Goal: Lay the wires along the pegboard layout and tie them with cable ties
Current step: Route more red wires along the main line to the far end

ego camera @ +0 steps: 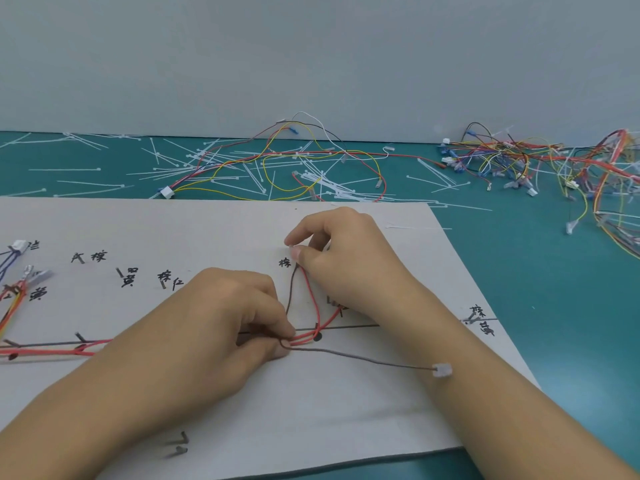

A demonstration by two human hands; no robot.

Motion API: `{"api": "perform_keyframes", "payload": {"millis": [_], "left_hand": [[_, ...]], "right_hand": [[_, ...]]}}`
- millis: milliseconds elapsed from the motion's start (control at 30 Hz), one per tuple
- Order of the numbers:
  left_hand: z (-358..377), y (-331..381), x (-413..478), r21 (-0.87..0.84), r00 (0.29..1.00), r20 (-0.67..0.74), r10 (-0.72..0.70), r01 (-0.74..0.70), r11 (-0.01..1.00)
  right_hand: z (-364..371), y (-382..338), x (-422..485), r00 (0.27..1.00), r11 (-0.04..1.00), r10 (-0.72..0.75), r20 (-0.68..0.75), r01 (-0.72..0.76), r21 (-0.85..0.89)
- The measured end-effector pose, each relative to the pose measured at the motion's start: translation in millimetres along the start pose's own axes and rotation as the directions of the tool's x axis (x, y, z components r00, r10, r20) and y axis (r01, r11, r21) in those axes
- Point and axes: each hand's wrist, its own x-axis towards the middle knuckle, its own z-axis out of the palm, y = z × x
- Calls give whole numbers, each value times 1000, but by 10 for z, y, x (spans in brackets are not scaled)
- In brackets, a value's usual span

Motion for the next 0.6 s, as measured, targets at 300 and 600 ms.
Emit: {"api": "perform_keyframes", "payload": {"millis": [300,600], "left_hand": [[-16,-2,-18,-40,999,35,34,-32,999],[56,-8,-24,-79,999,34,28,-25,997]], "right_hand": [[-42,-14,-33,999,1000,-29,37,30,-7],[-84,-7,-71,994,995,-69,88,75,-63]]}}
